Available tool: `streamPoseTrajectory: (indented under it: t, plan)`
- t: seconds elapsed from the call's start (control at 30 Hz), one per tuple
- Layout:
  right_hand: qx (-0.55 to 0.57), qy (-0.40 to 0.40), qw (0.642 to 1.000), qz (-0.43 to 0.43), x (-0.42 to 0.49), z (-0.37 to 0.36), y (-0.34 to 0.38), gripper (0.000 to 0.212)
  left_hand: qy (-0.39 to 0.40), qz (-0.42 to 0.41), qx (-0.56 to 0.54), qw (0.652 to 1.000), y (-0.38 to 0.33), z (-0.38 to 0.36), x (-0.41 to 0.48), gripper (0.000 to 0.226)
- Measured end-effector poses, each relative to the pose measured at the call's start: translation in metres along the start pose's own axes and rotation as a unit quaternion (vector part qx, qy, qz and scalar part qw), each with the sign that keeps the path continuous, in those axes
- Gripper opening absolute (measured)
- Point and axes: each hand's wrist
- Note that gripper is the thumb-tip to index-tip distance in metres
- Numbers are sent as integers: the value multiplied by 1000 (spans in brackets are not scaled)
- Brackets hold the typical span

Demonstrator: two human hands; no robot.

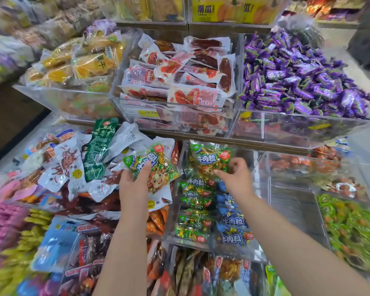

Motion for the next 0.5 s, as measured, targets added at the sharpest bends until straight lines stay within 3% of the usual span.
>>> streamPoseTrajectory:
  t: [0.13, 0.33, 0.43, 0.5]
  plan:
    - [-65, -4, 998, -14, 10, -34, 0, 43, -12, 9, -5, 1000, -1, 0, 3, 81]
    - [-79, -19, 996, -38, 26, -51, 0, 44, -10, 22, -3, 1000, 5, -6, 4, 88]
    - [-89, -17, 995, -41, 25, -45, -1, 57, 2, 25, 8, 1000, 10, -7, 4, 89]
    - [-132, -47, 990, -13, 21, -42, -5, 79, 7, 31, 6, 999, 13, -7, 4, 88]
Point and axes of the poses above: each hand's wrist, its own x-axis towards the middle knuckle, its own z-axis out of the back of the hand, y = z × x, and after that the axes turned 5 degrees about -y, right-handed
